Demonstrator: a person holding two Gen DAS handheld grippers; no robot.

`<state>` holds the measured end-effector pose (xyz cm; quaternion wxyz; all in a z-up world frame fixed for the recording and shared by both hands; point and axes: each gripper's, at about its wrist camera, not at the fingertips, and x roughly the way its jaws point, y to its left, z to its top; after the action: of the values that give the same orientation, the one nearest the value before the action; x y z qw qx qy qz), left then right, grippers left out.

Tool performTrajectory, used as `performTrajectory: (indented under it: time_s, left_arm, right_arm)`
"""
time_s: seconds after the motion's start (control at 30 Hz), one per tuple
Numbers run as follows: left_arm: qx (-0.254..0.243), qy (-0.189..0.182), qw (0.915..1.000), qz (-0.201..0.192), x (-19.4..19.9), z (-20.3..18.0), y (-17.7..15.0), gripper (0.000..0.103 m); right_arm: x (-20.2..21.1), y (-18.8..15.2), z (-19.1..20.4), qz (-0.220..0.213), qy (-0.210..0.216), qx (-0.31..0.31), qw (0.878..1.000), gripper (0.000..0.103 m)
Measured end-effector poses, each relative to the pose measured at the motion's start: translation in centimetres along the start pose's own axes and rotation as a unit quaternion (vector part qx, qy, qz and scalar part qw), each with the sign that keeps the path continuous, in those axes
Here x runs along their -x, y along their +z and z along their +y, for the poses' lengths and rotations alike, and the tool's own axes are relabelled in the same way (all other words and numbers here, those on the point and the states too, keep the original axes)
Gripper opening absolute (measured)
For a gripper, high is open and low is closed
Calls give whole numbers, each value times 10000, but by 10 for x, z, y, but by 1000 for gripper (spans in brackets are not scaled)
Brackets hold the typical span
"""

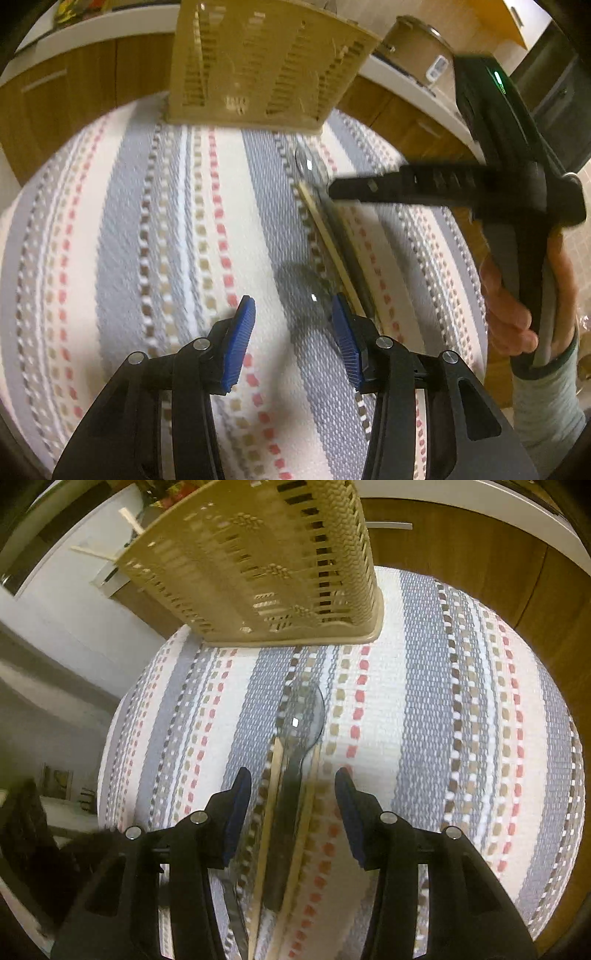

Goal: Organize utensils
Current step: 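Move both open tools back down to the remaining utensils on the cloth, then grasp a clear plastic spoon with the left tool while the right tool grasps another clear spoon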

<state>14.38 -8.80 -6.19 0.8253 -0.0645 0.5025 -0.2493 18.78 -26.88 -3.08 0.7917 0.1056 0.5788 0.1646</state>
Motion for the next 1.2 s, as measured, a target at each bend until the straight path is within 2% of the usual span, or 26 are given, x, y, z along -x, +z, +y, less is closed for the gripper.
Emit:
performTrajectory:
  time_s: [0.13, 0.4, 0.7, 0.83, 0.9, 1.0, 1.13, 1.2]
  left_arm:
    - [-70, 95, 9999, 84, -8, -9, -9, 41]
    - [-461, 689, 9966, -31, -16, -31, -14, 41]
    - [-897, 1266, 9879, 22, -38, -60, -17, 46]
    - [-1206, 1575, 9801, 16, -36, -63, -15, 40]
    - [-1319, 1530, 9794, 65, -37, -63, -13, 34]
    - [-1391, 1511, 9786, 115, -33, -55, -10, 24]
    - [-1360, 1332, 9816, 156, -22, -26, -1, 23]
    - [-1278, 1073, 9858, 212, -19, -14, 5, 22]
  right_arm:
    - [-7, 7, 8, -85, -323, 81, 9994, 44]
    - [-23, 20, 10, -30, -495, 24, 9988, 44]
    - [-36, 31, 24, -23, -774, 189, 9968, 44]
    - [-41, 31, 32, -14, -966, 375, 9946, 42]
    - [-45, 30, 36, -13, -1105, 459, 9928, 37]
    - [-47, 31, 35, 23, -1059, 447, 9934, 32]
    - [-46, 33, 28, 55, -895, 393, 9952, 30]
    - [-46, 31, 29, 58, -897, 413, 9951, 30]
